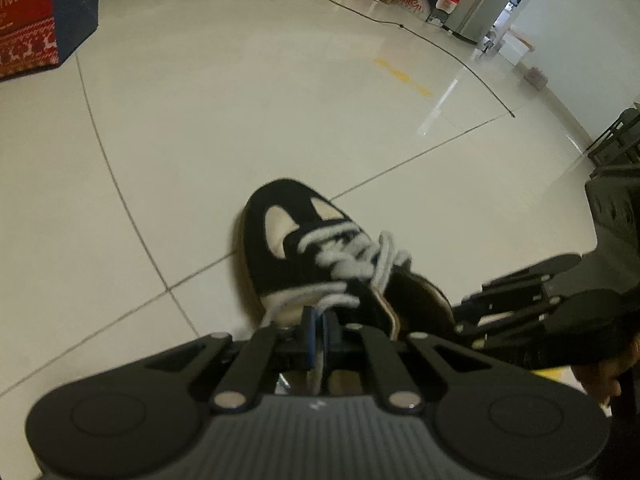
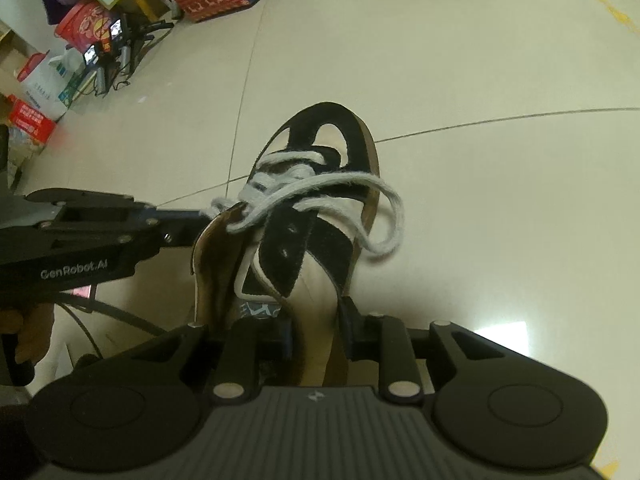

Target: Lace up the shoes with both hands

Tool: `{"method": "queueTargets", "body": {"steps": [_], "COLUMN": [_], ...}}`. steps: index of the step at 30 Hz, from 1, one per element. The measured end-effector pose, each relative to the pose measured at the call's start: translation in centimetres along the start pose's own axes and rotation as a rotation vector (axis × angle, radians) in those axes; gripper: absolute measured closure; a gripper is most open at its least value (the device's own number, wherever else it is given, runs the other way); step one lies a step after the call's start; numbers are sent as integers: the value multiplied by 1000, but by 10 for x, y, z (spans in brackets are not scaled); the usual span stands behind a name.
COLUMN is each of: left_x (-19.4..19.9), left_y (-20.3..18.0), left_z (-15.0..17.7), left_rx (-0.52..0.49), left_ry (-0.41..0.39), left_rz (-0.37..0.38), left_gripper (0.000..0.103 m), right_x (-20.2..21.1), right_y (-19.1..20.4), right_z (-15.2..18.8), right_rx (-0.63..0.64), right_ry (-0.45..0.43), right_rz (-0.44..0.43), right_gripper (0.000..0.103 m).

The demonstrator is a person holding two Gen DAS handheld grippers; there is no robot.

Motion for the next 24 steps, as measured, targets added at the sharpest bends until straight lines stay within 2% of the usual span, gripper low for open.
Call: {"method": "queueTargets", "body": {"steps": [18, 24], "left_x": [23, 30], "left_y": [6, 16], "left_z": [22, 34], "left_rx": [21, 54], "left_ry": [-6, 9], "left_rz": [-11, -29], "left_gripper": [100, 101], "right_x": [17, 16], "right_y": [13, 7], "right_z": [-19, -18], "right_rx": [127, 105], "right_ry": [-92, -92], "right_rz": [20, 9], "right_gripper": [76, 76]}}
Point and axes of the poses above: each gripper's, at about its wrist camera, not at the fingertips, and x roughly against the way its jaws point, y to its left, z to its underside, the point moved 10 cm from there along -x, roughly the way its jaws point
